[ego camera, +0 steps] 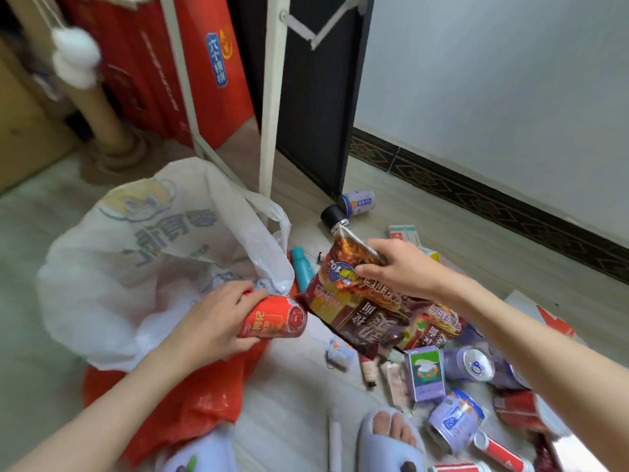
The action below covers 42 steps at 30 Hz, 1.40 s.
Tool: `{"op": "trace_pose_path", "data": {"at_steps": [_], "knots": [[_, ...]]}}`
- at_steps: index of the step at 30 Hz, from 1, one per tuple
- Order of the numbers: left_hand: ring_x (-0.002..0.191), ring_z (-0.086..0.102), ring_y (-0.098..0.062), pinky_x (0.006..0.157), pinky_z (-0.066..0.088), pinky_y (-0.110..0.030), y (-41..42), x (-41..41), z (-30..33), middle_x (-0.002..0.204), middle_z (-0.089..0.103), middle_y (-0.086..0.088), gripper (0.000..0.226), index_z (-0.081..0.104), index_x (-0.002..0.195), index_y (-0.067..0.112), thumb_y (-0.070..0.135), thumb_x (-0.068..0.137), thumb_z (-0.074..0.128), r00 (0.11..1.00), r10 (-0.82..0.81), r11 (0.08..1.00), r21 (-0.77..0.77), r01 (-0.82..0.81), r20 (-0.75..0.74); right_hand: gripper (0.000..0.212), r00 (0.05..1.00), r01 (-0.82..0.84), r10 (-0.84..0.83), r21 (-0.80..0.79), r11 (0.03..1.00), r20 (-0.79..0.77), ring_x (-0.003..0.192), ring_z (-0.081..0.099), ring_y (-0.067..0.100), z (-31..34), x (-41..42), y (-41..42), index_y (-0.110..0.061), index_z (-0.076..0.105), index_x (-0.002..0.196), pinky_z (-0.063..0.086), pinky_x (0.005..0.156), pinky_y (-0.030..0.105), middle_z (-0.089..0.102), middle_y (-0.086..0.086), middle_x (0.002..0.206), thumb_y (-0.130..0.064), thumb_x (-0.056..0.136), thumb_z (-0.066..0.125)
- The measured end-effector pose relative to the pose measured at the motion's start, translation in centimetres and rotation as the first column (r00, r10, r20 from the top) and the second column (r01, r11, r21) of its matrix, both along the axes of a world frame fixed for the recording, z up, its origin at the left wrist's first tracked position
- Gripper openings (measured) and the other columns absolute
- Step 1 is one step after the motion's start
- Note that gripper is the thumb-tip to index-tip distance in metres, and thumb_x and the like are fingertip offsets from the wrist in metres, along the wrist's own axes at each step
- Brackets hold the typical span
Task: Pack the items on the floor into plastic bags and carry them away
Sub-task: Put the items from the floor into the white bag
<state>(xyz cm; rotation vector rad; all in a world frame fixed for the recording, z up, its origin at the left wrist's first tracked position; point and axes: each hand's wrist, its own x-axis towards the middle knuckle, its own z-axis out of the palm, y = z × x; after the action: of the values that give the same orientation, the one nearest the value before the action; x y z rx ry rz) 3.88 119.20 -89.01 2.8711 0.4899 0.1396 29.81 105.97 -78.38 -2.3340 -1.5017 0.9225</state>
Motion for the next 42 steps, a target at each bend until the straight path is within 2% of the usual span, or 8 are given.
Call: {"op": "trace_pose_path", "data": {"at_steps": [8,14,19,22,27,33,37,42], "knots": [[0.103,0.054,-0.026,0.079,0.048,-0.036,6.4,-6.3,2.2,0.110,0.058,-0.006,0.069,0.051,0.120,0.024,0.043,0.060,0.077,0.823,0.558,0.825,-0.036,-0.564,-0.106,0.009,0.700,0.510,-0.453,-0.059,0.858,-0.552,0.077,0.069,0.023,-1.5,-6.8,8.3,-0.019,0.060,0.089,0.055,0.078,0.039,0.071,0.008,0.087,-0.028,0.089,0.058],[0.114,0.042,-0.033,0.082,0.044,-0.039,9.8,-6.1,-1.9,0.119,0.050,-0.015,0.067,0.044,0.126,0.017,0.038,0.069,0.072,0.774,0.604,0.795,0.075,-0.602,-0.189,0.011,0.369,0.783,-0.665,-0.168,0.599,-0.650,0.084,0.064,0.027,-11.0,-12.6,14.1,-0.019,0.057,0.077,0.053,0.084,0.043,0.069,0.012,0.092,-0.023,0.087,0.055],[0.112,0.043,-0.035,0.083,0.044,-0.040,11.1,-5.8,-6.0,0.125,0.042,-0.017,0.067,0.038,0.130,0.018,0.037,0.074,0.070,0.781,0.576,0.813,0.069,-0.578,-0.242,0.010,0.239,0.779,-0.693,-0.292,0.555,-0.680,0.090,0.061,0.025,-16.1,-16.0,15.6,-0.010,0.053,0.095,0.051,0.085,0.042,0.063,0.011,0.097,-0.009,0.092,0.044],[0.120,0.039,-0.037,0.089,0.045,-0.043,10.3,-6.2,-7.6,0.139,0.031,-0.017,0.066,0.039,0.132,0.017,0.036,0.076,0.069,0.791,0.559,0.815,-0.011,-0.579,-0.250,0.020,0.189,0.773,-0.657,-0.302,0.558,-0.730,0.075,0.056,0.016,-17.0,-17.0,15.2,-0.010,0.048,0.104,0.047,0.062,0.028,0.059,0.007,0.088,0.002,0.090,0.041],[0.127,0.035,-0.035,0.097,0.041,-0.044,9.4,-6.9,-6.7,0.144,0.030,-0.015,0.065,0.038,0.135,0.019,0.031,0.078,0.067,0.810,0.537,0.826,-0.048,-0.562,-0.236,0.016,0.331,0.651,-0.637,-0.320,0.688,-0.696,0.068,0.050,0.011,-14.3,-14.7,13.0,-0.008,0.052,0.104,0.052,0.073,0.028,0.053,0.002,0.079,-0.001,0.091,0.045],[0.110,0.056,-0.039,0.089,0.048,-0.047,5.5,-4.1,-3.8,0.118,0.058,-0.021,0.044,0.059,0.114,0.005,0.013,0.072,0.067,0.900,0.434,0.901,0.006,-0.434,-0.033,0.044,0.951,0.245,-0.239,0.009,0.969,-0.196,0.111,0.054,0.022,-10.1,-7.6,6.7,-0.013,0.042,0.132,0.044,0.096,0.037,0.052,0.007,0.128,-0.018,0.089,0.053],[0.109,0.057,-0.028,0.095,0.039,-0.034,-1.1,0.0,-4.1,0.115,0.060,-0.012,0.041,0.057,0.114,0.010,0.024,0.078,0.041,0.968,0.231,0.973,-0.008,-0.231,0.095,0.039,0.993,0.024,-0.036,0.107,0.994,0.115,0.115,0.052,0.023,-9.5,-2.8,0.7,-0.015,0.046,0.129,0.041,0.096,0.035,0.055,0.006,0.128,-0.016,0.090,0.052],[0.102,0.058,-0.019,0.088,0.044,-0.026,-6.6,5.2,-8.3,0.109,0.062,-0.005,0.041,0.047,0.115,0.018,0.027,0.075,0.048,0.995,0.052,0.989,-0.145,-0.039,0.087,0.029,0.952,0.136,-0.177,0.171,0.976,0.250,0.099,0.060,0.031,-14.6,0.1,-5.7,-0.008,0.059,0.111,0.039,0.085,0.030,0.065,0.010,0.108,-0.010,0.083,0.052]]}}
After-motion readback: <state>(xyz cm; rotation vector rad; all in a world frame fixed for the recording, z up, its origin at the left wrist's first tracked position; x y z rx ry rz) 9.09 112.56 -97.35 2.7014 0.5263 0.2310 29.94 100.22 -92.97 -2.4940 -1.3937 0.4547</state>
